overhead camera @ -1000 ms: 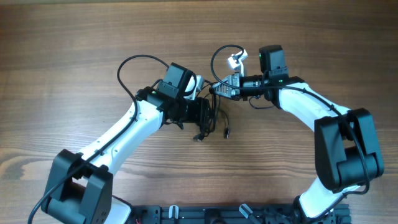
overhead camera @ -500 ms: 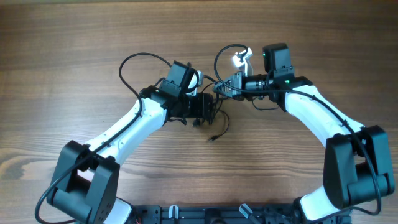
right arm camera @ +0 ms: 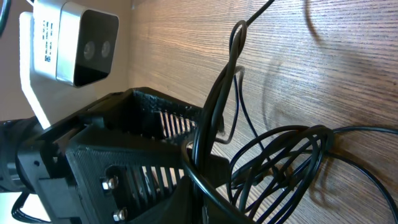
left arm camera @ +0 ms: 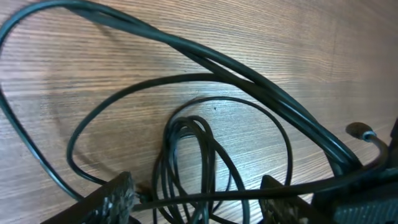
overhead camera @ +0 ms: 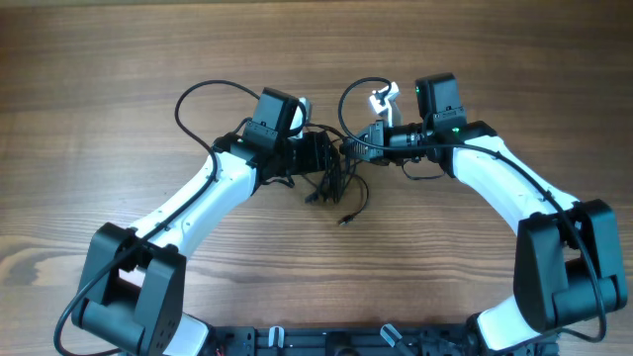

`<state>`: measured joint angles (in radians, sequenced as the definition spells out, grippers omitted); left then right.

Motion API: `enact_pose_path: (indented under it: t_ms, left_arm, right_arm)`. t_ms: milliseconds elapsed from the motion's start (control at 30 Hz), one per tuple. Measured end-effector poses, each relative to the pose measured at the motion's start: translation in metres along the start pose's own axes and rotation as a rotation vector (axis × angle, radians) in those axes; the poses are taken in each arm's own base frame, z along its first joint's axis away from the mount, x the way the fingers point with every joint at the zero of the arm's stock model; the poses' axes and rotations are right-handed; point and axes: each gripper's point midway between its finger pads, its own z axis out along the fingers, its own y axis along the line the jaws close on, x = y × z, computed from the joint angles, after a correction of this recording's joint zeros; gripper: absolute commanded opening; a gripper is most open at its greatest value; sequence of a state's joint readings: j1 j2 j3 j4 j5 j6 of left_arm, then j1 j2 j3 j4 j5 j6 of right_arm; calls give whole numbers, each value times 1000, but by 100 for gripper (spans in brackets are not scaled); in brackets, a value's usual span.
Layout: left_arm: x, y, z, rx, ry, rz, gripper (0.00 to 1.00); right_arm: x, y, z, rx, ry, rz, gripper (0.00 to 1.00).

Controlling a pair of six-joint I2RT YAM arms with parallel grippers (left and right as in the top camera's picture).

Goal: Untangle cables
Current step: 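Pull the cables apart, moving grippers away from each other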

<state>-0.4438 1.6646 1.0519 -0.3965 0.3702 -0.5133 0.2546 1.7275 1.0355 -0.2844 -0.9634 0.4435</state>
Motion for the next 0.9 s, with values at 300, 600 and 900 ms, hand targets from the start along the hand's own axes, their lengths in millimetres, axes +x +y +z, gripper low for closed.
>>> enact_pose_path:
  t_ms: [300,600,900]
  left_arm:
    - [17,-15,5,25,46,20,57]
    - [24,0,23,-19,86,-5,36]
    - [20,35,20,-90,104,-93,4]
  right_arm:
    - [-12,24,-1,-110,-25,-53,4]
    - [-14,48,-13,-159,-41,-91,4]
    - [4,-8,-11,128,-34,130,4]
